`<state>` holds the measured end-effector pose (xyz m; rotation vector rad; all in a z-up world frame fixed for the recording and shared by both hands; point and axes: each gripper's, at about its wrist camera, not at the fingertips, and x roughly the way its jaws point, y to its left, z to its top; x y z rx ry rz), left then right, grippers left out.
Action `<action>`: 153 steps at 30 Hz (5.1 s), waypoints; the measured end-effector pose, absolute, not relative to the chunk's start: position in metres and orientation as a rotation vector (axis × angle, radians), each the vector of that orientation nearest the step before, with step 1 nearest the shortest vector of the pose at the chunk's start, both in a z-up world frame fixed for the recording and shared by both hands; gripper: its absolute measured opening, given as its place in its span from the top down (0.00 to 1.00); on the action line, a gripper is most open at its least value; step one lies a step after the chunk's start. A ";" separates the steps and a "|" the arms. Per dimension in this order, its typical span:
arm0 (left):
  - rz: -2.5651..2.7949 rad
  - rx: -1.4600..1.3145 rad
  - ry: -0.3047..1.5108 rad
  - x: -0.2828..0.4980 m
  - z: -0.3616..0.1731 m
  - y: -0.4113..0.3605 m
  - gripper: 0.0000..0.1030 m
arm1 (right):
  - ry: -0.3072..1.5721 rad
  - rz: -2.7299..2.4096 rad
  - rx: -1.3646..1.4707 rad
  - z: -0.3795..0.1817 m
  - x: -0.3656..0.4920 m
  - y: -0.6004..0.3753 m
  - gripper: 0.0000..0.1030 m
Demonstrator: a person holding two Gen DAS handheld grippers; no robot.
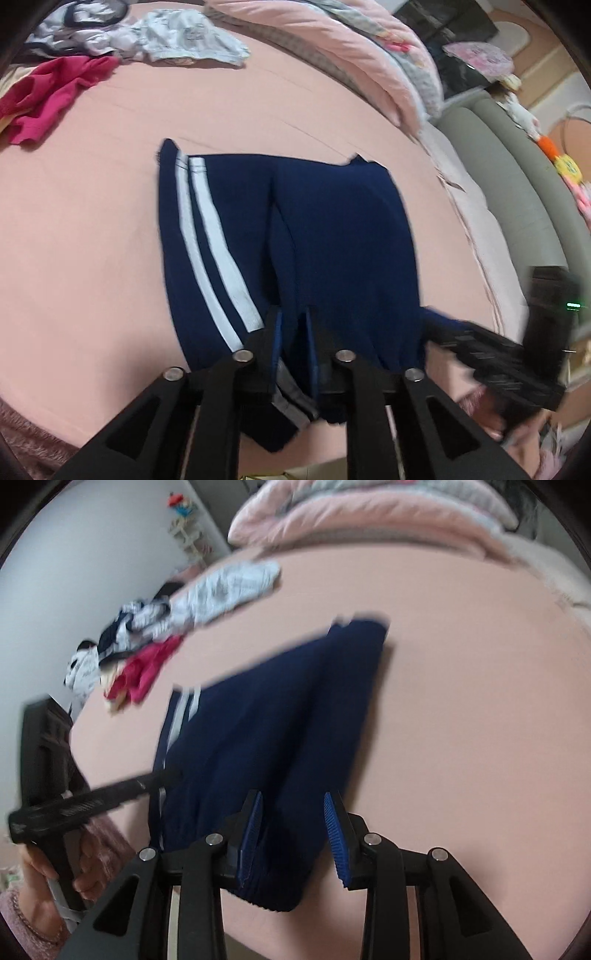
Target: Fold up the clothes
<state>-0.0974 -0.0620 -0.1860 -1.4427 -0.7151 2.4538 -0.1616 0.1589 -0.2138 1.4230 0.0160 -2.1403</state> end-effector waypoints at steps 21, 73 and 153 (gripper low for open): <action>2.382 -1.387 -0.577 -0.100 -0.185 -0.016 0.92 | -0.128 -2.236 1.431 -0.208 -0.164 0.181 0.67; 2.415 -1.459 -0.973 -0.041 -0.198 -0.125 0.66 | -0.121 -2.018 1.494 -0.235 -0.164 0.146 0.73; 2.391 -1.489 -0.428 -0.035 -0.135 -0.106 0.76 | -0.096 -2.328 1.344 -0.160 -0.126 0.212 0.70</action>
